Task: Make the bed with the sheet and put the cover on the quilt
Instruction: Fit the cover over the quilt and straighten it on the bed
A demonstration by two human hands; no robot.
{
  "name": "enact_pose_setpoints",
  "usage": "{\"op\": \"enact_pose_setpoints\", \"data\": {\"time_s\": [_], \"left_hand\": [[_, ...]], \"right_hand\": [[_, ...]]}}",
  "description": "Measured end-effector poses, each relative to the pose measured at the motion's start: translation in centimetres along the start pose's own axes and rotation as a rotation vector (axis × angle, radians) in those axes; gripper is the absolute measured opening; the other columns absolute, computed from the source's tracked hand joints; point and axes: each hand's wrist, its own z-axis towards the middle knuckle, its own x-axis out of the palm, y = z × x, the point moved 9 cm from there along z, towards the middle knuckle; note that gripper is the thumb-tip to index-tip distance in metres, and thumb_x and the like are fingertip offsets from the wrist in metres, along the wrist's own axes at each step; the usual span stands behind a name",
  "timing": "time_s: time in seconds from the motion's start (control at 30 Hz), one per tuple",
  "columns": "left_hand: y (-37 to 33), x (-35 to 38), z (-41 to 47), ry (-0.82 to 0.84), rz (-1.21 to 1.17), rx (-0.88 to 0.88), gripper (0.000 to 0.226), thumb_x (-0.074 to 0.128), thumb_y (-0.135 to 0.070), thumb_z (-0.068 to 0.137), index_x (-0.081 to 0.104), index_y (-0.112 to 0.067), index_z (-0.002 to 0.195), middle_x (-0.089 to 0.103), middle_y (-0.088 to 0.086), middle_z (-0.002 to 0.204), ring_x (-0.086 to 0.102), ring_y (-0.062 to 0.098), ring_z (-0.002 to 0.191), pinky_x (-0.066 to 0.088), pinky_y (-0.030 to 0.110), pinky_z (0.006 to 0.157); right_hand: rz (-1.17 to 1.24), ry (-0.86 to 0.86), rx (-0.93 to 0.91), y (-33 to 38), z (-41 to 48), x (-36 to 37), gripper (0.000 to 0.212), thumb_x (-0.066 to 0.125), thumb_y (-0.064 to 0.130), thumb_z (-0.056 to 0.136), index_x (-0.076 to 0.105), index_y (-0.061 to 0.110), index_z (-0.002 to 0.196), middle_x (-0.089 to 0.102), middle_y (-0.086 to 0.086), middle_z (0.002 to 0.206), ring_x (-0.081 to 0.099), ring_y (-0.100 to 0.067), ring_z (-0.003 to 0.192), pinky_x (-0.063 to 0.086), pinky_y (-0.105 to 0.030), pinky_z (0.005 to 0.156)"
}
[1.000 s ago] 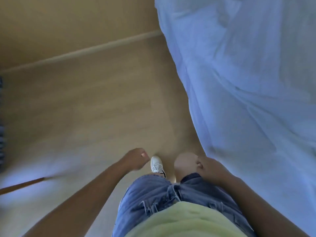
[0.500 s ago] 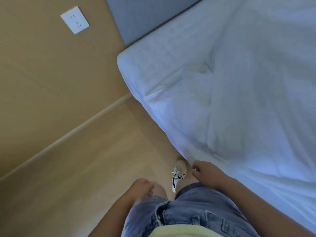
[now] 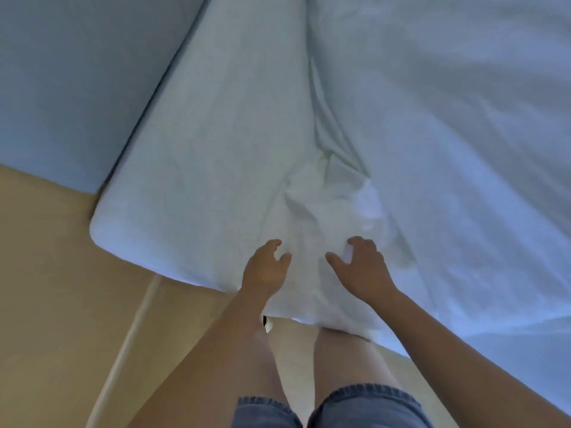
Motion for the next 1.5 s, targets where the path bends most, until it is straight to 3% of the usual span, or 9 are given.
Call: {"op": "enact_pose_setpoints", "data": {"time_s": [0.3,0.43,0.63,0.77,0.93,1.03,1.17,1.37,1.5], "left_hand": [[-3.7,9.3,5.2,0.365,-0.180,0.056,0.040,0.060,-0.034,0.075,0.060,0.000,0.096,0.064,0.025,0.094,0.063,0.040,0.095,0.049,0.041,0.069],[-4.3,8.6,2.2,0.345,-0.301,0.050,0.026,0.061,-0.039,0.072,0.064,-0.018,0.087,0.069,0.004,0.079,0.067,0.022,0.080,0.051,0.032,0.064],[-1.1,-1.0,-1.9,0.297,-0.399,0.009,0.017,0.063,-0.024,0.086,0.065,-0.023,0.069,0.066,-0.007,0.059,0.061,0.004,0.055,0.043,0.012,0.050],[2.6,-13.7,-6.6,0.235,-0.456,0.026,0.018,0.076,-0.035,0.066,0.074,-0.018,0.074,0.073,0.001,0.070,0.070,0.017,0.068,0.050,0.030,0.064],[15.7,-32.4,-8.2,-0.253,-0.438,-0.151,0.017,0.075,-0.013,0.073,0.063,-0.004,0.063,0.060,-0.001,0.044,0.056,0.020,0.045,0.041,0.018,0.045],[21.8,-34.1,-3.1,-0.329,-0.183,-0.084,0.052,0.068,-0.050,0.080,0.059,0.001,0.075,0.062,0.019,0.067,0.053,0.032,0.063,0.039,0.023,0.053],[25.5,-27.4,2.9,-0.242,0.147,-0.131,0.036,0.055,-0.044,0.090,0.054,-0.011,0.104,0.064,0.009,0.099,0.058,0.023,0.083,0.038,0.028,0.064],[25.4,-23.6,7.2,-0.140,-0.110,-0.135,0.064,0.072,-0.043,0.074,0.045,-0.010,0.122,0.057,0.005,0.111,0.058,0.025,0.102,0.050,0.039,0.083],[21.1,-24.9,8.3,-0.134,-0.317,-0.111,0.066,0.071,-0.046,0.076,0.045,-0.012,0.125,0.058,-0.001,0.111,0.057,0.021,0.103,0.048,0.034,0.087]], "right_hand": [[0.308,-0.148,0.380,-2.7,4.9,3.5,0.074,0.064,0.053,0.078,0.043,0.003,0.128,0.050,-0.015,0.124,0.051,-0.034,0.114,0.044,-0.043,0.097],[0.302,-0.156,0.441,-3.1,5.2,3.4,0.067,0.063,0.052,0.081,0.041,0.004,0.121,0.054,-0.011,0.115,0.056,-0.032,0.106,0.046,-0.037,0.086],[0.176,0.044,0.187,6.2,3.1,4.5,0.036,0.039,0.031,0.100,0.055,-0.001,0.101,0.061,-0.020,0.107,0.058,-0.036,0.101,0.044,-0.037,0.083],[0.289,0.065,-0.097,18.1,-2.6,5.6,0.030,0.040,0.030,0.100,0.053,0.008,0.085,0.063,-0.018,0.097,0.059,-0.033,0.095,0.038,-0.032,0.074],[0.196,-0.031,-0.356,33.6,-5.6,11.4,0.037,0.038,0.021,0.101,0.060,0.000,0.080,0.064,-0.025,0.082,0.060,-0.038,0.074,0.041,-0.035,0.062],[0.462,-0.037,-0.224,35.8,-3.2,18.4,0.045,0.032,0.011,0.100,0.070,0.006,0.077,0.062,-0.015,0.061,0.060,-0.030,0.049,0.041,-0.025,0.041],[0.201,0.210,-0.077,33.5,0.8,27.6,0.047,0.034,0.036,0.102,0.052,-0.002,0.120,0.058,-0.021,0.123,0.054,-0.031,0.115,0.036,-0.031,0.093],[0.216,0.130,-0.051,30.3,4.2,24.5,0.050,0.050,0.056,0.089,0.047,0.013,0.063,0.055,-0.001,0.064,0.059,-0.020,0.069,0.045,-0.030,0.065],[0.366,-0.136,0.086,27.2,5.5,20.3,0.044,0.056,0.057,0.083,0.039,0.018,0.070,0.045,0.006,0.065,0.046,-0.013,0.059,0.034,-0.025,0.053]]}}
